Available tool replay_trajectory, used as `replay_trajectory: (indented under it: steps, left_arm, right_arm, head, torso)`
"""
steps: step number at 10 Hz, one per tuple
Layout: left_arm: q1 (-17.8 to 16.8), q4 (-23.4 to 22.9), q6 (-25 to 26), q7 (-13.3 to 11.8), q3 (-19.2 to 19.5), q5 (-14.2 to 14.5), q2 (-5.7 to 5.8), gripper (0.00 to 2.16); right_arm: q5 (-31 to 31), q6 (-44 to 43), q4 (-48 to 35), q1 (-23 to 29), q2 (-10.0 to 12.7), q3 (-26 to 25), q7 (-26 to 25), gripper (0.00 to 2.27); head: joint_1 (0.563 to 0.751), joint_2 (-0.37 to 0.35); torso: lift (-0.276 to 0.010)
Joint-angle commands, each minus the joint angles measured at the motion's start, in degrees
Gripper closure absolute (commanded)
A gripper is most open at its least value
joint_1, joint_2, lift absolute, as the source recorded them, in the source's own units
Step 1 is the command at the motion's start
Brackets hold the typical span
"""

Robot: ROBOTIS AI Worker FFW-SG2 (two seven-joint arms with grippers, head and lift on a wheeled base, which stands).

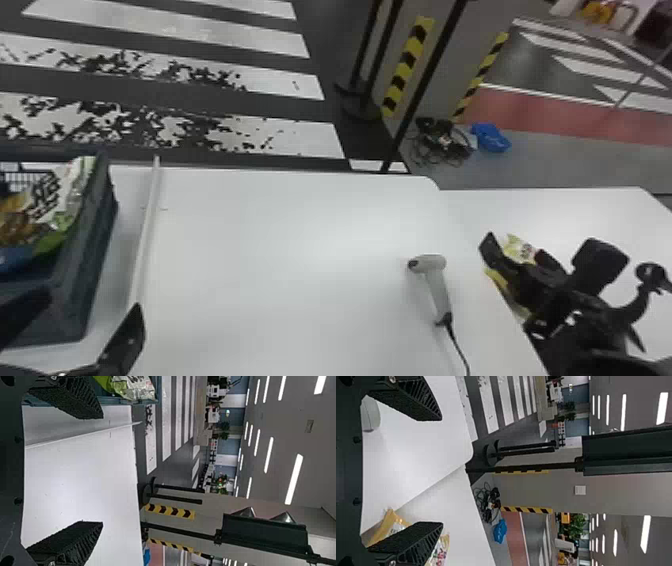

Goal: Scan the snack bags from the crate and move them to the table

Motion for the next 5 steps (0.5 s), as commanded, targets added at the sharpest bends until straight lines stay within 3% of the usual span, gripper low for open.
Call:
replay_trajectory:
  steps: [1,5]
  left_arm:
    - [-0.24,-0.24,0.00,0.24,-0.72,-0.48,0.00,0.03]
    - [-0.59,-0.32,0.18,2.17,-1.95,-2.67,-0.35,0.03]
  right_arm:
    - [-0.36,1.36,-4.29,1.56,2.98,2.82,0.18,0.05]
    - [2.63,-3.73,-12.38,10.53,9.22,11.87,2.47,0.07]
  head:
    - [0.695,-0.350]
    - [0.695,-0.350]
  torso:
    - [-0.095]
    - [-0.095]
